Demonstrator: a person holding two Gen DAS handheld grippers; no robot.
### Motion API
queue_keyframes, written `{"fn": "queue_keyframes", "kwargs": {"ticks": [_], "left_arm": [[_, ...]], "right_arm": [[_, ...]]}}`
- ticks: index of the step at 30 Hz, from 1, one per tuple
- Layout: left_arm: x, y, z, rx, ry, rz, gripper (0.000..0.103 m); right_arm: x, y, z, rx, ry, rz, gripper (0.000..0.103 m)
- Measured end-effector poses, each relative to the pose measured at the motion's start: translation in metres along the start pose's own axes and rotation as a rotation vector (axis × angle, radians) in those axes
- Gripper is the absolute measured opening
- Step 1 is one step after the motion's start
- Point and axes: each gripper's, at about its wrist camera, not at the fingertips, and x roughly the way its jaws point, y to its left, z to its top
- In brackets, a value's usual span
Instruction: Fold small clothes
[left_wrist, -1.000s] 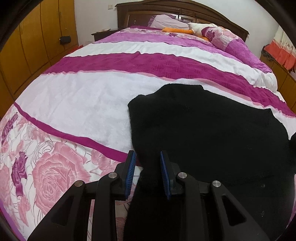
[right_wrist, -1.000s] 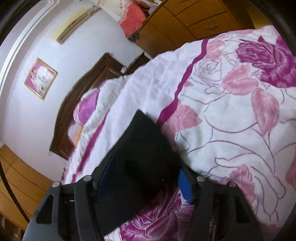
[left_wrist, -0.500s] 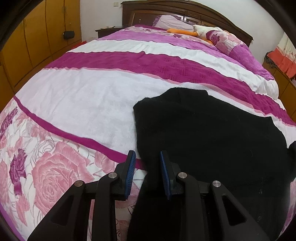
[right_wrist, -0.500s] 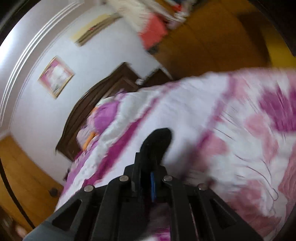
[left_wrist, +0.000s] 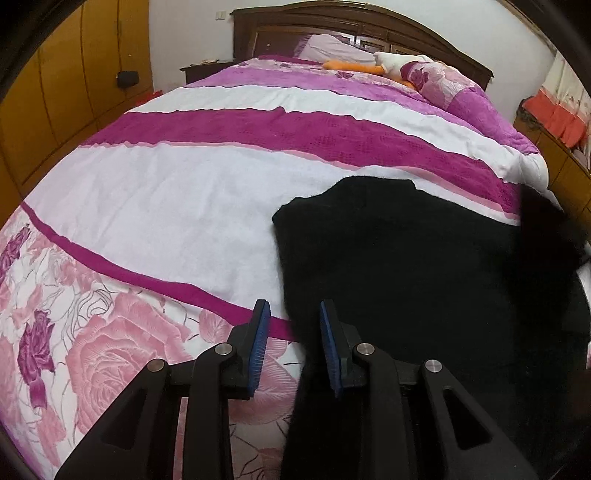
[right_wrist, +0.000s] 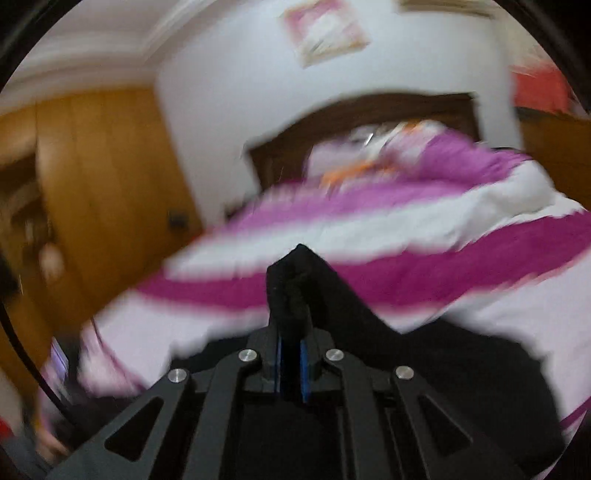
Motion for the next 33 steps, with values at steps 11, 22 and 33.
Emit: {"fn": "queue_keyframes", "kwargs": {"ticks": [11, 22, 33], "left_arm": [[0.009, 0.024, 0.006, -0.114, 0.031, -0.011, 0.011], [0.007, 0.025, 0.005, -0.105, 0.03, -0.013, 0.011], [0.012, 0.02, 0.003, -0.092, 0.043, -0.008, 0.011]], "right_arm": [[0.022, 0.024, -0.042, -0.069, 0.119, -0.001, 0.007], [0.012, 0.057, -0.057, -0.247, 0.182, 0.063, 0.007], [0.026, 0.068, -0.066, -0.248, 0.228, 0.064, 0.01]]}}
